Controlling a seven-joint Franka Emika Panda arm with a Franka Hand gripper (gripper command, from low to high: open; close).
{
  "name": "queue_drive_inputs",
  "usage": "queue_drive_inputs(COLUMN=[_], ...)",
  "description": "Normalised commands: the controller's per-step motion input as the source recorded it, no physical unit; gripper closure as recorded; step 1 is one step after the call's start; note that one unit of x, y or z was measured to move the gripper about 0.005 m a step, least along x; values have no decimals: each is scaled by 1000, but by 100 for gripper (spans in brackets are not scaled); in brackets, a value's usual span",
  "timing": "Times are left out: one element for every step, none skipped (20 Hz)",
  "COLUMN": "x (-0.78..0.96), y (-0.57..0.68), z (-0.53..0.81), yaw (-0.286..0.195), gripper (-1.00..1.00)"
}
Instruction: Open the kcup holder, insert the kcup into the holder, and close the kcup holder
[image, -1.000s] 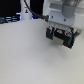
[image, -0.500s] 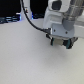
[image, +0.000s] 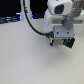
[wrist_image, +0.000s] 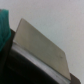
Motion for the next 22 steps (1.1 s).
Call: queue_drive_inputs(x=[-435, -449, -465, -474, -478, -480, -484, -522, -511, -551, -601, -656, -665, -666, -667, -629, -624, -623, -622, -654, -647, -653], y=[523, 531, 535, 522, 515, 514, 514, 487, 498, 474, 471, 485, 479, 472, 454, 439, 454, 493, 503, 490, 497, 499], z=[126, 159, 192, 181, 168, 167, 169, 133, 139, 74, 29, 5, 6, 6, 4, -28, -35, -54, -76, -167, -160, -161], yaw=[103, 97, 89, 91, 93, 94, 94, 93, 90, 91, 89, 86, 87, 85, 80, 79, 80, 82, 88, 77, 88, 86], gripper=[-100, -100, -100, -100, -100, -100, -100, -100, -100, -100, -100, -100, -100, -100, -100, -100, -100, -100, -100, -100, -100, -100])
